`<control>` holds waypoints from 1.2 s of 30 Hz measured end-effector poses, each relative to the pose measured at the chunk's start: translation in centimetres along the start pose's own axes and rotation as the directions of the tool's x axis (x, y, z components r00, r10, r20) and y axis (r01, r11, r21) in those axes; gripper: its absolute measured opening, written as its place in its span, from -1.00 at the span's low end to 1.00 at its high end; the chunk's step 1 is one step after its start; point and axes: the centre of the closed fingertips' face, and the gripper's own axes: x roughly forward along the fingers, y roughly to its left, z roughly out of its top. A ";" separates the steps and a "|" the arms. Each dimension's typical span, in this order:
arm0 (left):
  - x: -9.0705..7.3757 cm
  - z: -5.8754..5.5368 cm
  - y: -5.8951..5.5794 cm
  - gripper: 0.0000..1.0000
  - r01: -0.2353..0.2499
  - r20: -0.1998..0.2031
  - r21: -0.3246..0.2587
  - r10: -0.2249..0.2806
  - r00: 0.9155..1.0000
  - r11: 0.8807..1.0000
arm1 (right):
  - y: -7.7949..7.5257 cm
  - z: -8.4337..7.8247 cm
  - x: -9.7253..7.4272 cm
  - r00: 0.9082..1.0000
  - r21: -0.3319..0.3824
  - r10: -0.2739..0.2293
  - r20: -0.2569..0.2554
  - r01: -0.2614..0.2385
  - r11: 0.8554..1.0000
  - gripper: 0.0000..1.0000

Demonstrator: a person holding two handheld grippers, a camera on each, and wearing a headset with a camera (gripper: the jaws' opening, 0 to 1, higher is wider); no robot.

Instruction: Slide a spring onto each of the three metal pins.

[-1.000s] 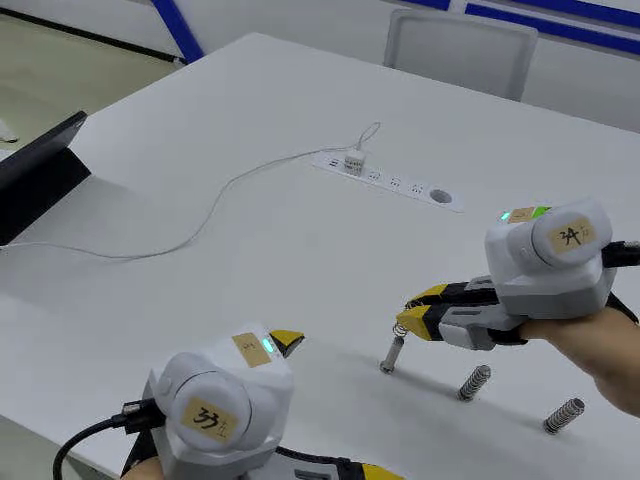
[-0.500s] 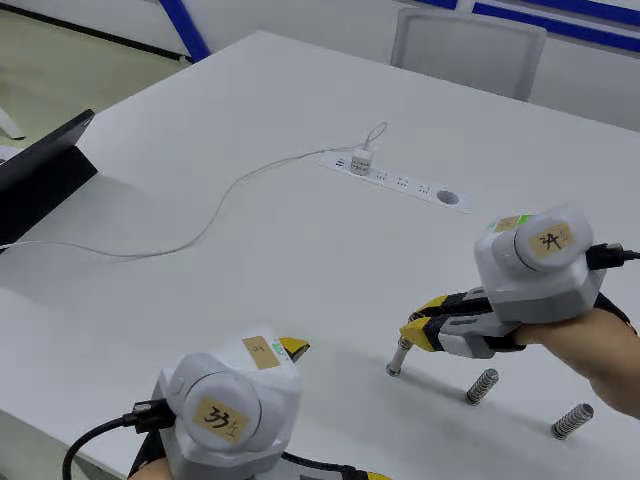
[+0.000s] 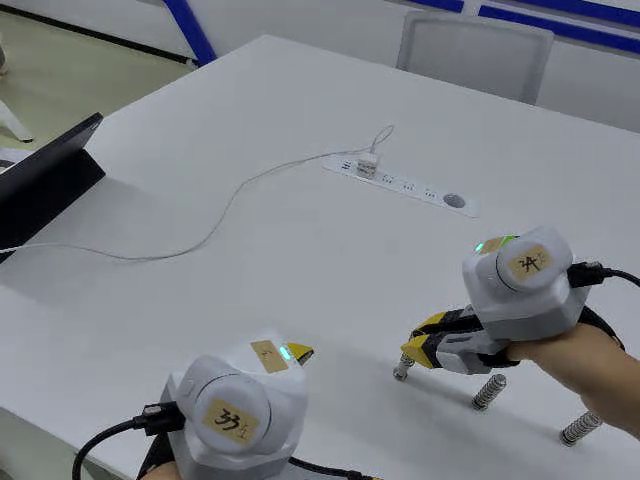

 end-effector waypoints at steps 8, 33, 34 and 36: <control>0.0 -0.1 -0.1 1.00 0.005 -0.004 -0.009 -0.005 1.000 1.000 | 0.1 -1.0 0.7 1.000 0.012 0.002 -0.019 -0.001 1.000 -0.77; 0.0 -0.3 0.1 1.00 0.002 -0.013 -0.015 -0.002 1.000 1.000 | 0.5 -1.9 1.6 0.999 -0.017 0.013 -0.038 -0.014 1.000 -0.72; 0.1 -0.4 0.0 1.00 0.003 -0.014 -0.015 -0.003 1.000 1.000 | 0.5 -1.8 1.5 0.999 -0.020 0.009 -0.036 -0.010 1.000 -0.69; 0.1 -0.4 -0.1 1.00 0.007 -0.016 -0.011 -0.007 1.000 1.000 | 0.4 -1.7 1.3 1.000 -0.012 0.008 -0.026 -0.008 1.000 -0.66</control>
